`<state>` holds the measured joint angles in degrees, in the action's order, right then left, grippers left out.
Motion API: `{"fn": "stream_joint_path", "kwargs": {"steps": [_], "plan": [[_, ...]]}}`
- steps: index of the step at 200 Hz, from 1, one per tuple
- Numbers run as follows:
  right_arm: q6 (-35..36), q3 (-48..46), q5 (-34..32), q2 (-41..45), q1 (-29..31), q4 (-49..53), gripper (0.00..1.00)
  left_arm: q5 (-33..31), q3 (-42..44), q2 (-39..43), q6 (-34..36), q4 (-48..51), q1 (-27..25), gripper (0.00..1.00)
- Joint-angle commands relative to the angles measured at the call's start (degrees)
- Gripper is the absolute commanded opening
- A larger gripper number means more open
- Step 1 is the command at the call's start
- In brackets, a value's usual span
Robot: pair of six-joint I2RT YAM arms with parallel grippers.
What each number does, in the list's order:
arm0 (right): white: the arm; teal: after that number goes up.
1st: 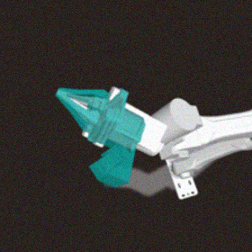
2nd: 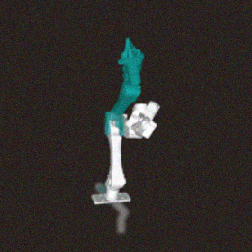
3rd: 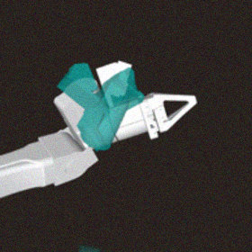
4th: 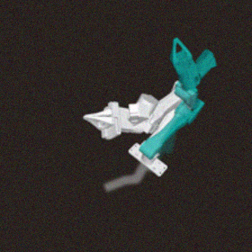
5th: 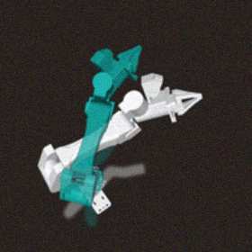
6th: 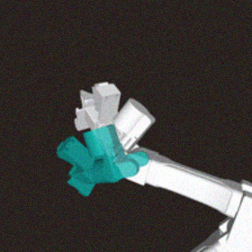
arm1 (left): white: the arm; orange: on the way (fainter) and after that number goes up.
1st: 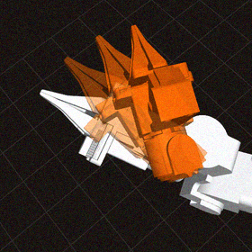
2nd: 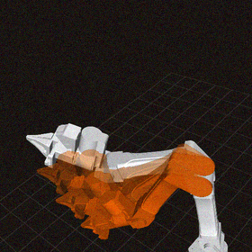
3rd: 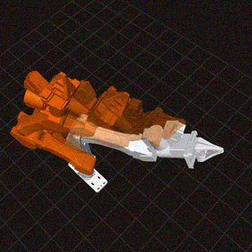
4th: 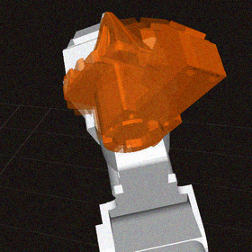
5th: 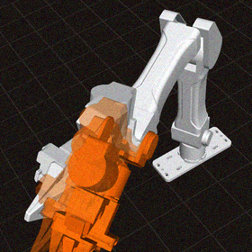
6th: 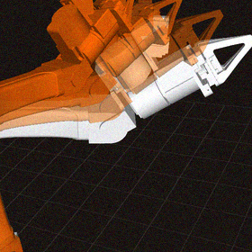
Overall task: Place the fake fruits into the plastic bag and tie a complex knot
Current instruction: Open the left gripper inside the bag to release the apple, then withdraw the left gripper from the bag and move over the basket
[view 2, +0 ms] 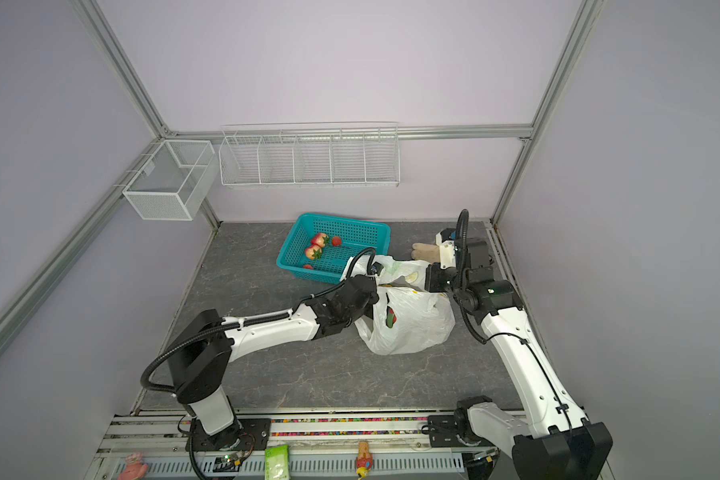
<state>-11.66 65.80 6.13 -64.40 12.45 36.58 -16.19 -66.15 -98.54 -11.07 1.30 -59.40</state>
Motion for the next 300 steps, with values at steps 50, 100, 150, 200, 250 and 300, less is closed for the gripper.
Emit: {"fn": "stream_joint_path", "kwargs": {"steps": [50,100,150,200,250,300], "plan": [[2.17,0.77,-4.8,-0.84,-0.34,0.43,0.06,12.29,13.83,17.61,0.06,-2.04,0.66,0.74],[1.91,0.76,-4.33,-1.9,-0.27,-0.19,0.06,25.48,20.01,29.65,1.78,2.17,7.31,0.73],[1.58,0.4,-3.38,-1.51,-0.32,-1.04,0.06,16.97,21.2,34.88,-10.44,4.44,25.73,0.76],[1.02,1.0,-0.06,-3.54,-0.24,-1.82,0.06,3.88,-1.39,9.6,-0.32,15.61,31.2,0.77],[1.15,0.24,-0.14,-2.64,-0.27,-2.1,0.06,2.88,-27.56,-13.39,6.26,34.4,34.68,0.73],[1.15,0.21,0.64,-3.07,-0.35,-2.65,0.06,3.69,-46.67,-28.31,7.99,49.6,35.71,0.7]]}}
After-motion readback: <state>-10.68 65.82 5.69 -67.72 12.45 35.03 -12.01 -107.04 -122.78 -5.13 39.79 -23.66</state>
